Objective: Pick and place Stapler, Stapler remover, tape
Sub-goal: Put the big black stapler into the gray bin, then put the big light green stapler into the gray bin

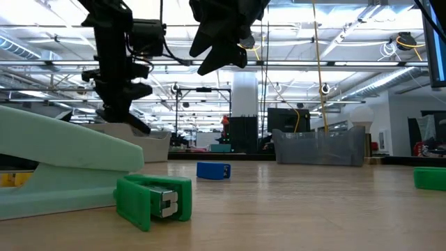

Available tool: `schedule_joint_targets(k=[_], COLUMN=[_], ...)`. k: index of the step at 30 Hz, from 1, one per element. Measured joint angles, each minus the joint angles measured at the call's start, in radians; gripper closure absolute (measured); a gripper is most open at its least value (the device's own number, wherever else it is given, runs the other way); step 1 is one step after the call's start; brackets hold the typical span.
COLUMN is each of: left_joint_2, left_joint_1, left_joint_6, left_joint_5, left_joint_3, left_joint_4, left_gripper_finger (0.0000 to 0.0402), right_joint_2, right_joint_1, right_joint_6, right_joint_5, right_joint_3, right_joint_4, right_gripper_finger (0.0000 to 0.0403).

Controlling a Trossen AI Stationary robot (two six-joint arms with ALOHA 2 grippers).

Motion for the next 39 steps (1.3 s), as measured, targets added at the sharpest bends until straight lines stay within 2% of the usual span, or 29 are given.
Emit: schedule_joint_targets(k=[14, 24, 29, 32, 39], left_joint_2=[0.101, 0.119, 0.119, 0.119, 0.119], left_joint_1=[-0.001, -0.001, -0.001, -0.001, -0.001], left_joint_6=[0.002, 0.004, 0.004, 0.003, 0.003], left_joint_5=[-0.029, -0.03, -0.03, -0.03, -0.03], left_joint_3=[0.0, -0.001, -0.001, -0.001, -0.001], left_joint_4=[0.017, 0.021, 0.018, 0.017, 0.013], left_gripper_finger=[0.0261, 0.0261, 0.0211, 0.0197, 0.022], right_joint_2=[0.0, 0.0, 0.0, 0.001, 0.001], right_joint_1=[0.0, 0.0, 0.0, 0.0, 0.0], right_joint_6=[0.008, 0.008, 0.008, 0.012, 0.012], right_joint_5=[0.0, 0.0, 0.0, 0.0, 0.0], right_joint_3=[0.0, -0.001, -0.001, -0.001, -0.001], right_joint_4=[0.0, 0.0, 0.0, 0.0, 0.0], right_gripper_finger=[0.019, 0.019, 0.019, 0.019, 0.019])
